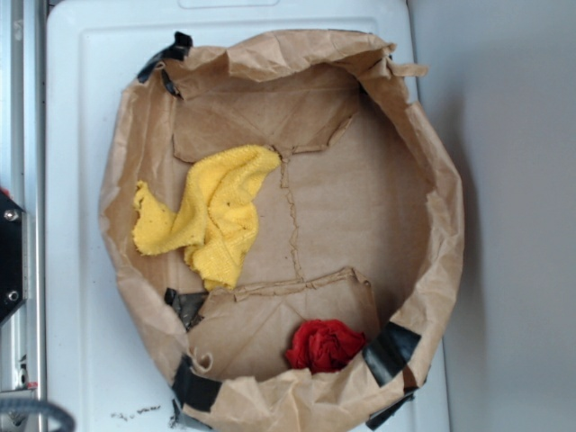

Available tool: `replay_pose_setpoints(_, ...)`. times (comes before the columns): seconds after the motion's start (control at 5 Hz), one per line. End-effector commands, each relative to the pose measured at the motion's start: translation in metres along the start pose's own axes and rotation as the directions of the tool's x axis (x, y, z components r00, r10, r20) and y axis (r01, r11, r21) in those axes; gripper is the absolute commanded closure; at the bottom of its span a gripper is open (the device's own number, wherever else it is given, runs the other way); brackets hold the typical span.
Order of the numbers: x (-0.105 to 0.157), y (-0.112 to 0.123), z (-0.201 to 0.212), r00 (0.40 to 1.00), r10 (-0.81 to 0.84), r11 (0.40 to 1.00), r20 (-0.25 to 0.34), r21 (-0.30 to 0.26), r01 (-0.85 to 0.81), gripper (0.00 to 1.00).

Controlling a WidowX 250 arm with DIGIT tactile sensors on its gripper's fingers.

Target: Grab the red paper.

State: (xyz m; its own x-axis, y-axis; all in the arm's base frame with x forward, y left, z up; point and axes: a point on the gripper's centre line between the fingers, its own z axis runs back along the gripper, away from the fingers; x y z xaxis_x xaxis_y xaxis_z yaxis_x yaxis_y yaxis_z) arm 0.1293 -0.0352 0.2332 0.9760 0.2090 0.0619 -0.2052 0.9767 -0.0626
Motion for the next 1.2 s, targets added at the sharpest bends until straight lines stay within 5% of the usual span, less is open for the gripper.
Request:
replay_pose_setpoints(0.0, 0.083, -0.001, -0.019, 0.987, 0.156, 0.988, 0.034, -0.014, -0.156, 0.0)
replay_pose_setpoints(0.2, 0.123, 0.015, -0.037, 0.965, 0.26, 0.966, 0.044, -0.004, -0.26, 0.0)
replay_pose_setpoints(0.4, 0.166, 0.037, -0.058, 0.875, 0.482, 0.876, 0.054, -0.012, -0.482, 0.0)
replay_pose_setpoints(1.0, 0.166, 0.037, -0.058, 0.875, 0.482, 0.876, 0.054, -0.012, -0.482, 0.0)
